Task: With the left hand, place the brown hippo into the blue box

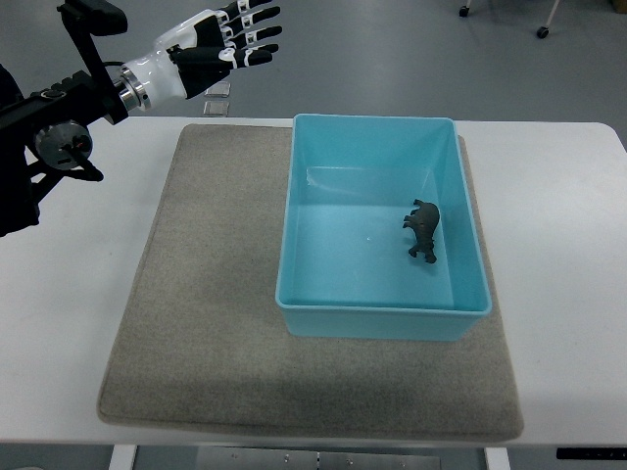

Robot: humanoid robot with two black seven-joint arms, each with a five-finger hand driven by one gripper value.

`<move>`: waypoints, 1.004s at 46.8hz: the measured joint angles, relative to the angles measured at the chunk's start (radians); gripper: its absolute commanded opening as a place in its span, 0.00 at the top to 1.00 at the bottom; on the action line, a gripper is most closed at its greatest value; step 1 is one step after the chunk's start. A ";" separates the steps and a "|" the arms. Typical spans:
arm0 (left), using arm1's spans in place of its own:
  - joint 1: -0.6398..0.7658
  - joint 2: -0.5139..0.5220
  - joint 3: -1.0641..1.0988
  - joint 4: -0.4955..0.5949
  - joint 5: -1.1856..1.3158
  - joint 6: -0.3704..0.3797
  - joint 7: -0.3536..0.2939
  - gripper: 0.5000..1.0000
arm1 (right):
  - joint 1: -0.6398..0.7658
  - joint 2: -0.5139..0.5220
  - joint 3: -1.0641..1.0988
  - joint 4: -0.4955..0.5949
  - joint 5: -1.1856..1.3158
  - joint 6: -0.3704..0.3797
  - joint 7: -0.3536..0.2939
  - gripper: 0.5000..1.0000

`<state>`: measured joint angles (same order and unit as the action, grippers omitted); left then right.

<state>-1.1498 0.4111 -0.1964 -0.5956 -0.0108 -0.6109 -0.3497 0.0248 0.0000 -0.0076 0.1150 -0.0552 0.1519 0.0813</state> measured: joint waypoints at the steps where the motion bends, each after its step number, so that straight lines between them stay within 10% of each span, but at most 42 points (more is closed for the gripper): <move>1: 0.006 0.002 0.000 0.003 -0.018 0.000 0.013 0.00 | 0.000 0.000 0.000 0.000 0.000 0.000 0.000 0.13; 26: 0.183 0.005 -0.328 0.023 -0.183 0.000 0.347 0.00 | 0.000 0.000 0.000 0.000 0.000 0.000 0.000 0.13; 47: 0.251 -0.003 -0.502 0.022 -0.201 0.000 0.373 0.00 | 0.000 0.000 0.000 0.000 0.000 0.000 0.000 0.13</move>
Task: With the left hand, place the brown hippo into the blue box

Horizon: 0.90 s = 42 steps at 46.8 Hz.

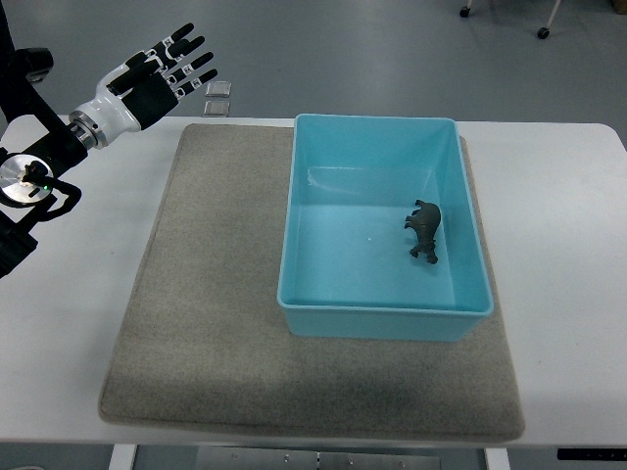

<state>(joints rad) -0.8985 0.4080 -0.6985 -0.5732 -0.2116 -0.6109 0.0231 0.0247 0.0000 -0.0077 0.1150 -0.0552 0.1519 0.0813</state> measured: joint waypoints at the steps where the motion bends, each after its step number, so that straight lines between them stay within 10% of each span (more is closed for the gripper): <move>1: 0.001 0.000 -0.006 -0.001 0.000 0.000 0.000 0.00 | 0.000 0.000 0.000 0.000 0.000 0.000 0.000 0.13; 42: 0.030 -0.008 -0.032 0.001 0.008 0.000 -0.008 0.00 | 0.000 0.000 0.002 0.000 0.000 0.000 0.000 0.13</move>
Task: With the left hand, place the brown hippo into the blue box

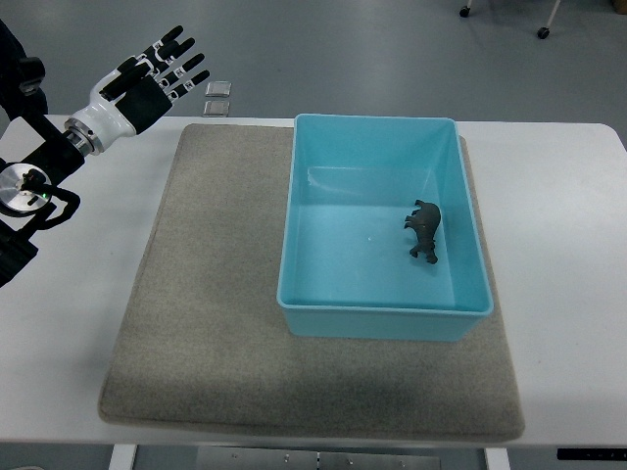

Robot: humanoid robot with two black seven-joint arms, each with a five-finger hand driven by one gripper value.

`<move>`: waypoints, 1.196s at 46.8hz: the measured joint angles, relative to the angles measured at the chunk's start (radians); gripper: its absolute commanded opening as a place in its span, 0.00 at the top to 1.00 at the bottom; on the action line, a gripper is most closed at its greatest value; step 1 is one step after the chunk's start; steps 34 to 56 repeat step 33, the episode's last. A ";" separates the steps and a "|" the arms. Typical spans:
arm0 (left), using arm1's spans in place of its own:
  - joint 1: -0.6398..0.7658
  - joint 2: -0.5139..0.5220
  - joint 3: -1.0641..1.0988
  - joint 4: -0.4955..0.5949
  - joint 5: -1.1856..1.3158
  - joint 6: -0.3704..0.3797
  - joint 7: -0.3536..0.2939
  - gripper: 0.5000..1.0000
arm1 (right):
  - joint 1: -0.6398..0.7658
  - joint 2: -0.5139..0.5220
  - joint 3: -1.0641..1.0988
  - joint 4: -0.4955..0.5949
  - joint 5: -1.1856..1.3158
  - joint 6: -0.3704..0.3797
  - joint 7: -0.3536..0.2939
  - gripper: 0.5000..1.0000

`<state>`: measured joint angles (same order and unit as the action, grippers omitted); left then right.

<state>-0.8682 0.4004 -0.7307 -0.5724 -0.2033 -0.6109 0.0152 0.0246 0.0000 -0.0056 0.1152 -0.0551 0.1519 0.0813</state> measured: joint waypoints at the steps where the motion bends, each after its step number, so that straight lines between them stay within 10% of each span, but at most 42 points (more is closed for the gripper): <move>1: 0.001 0.000 0.000 0.000 0.000 0.000 0.000 0.00 | 0.000 0.000 0.000 0.000 0.000 0.000 0.000 0.13; 56: 0.006 -0.001 0.002 -0.009 0.002 0.000 0.000 0.00 | 0.002 0.000 -0.001 0.002 -0.002 0.001 0.000 0.13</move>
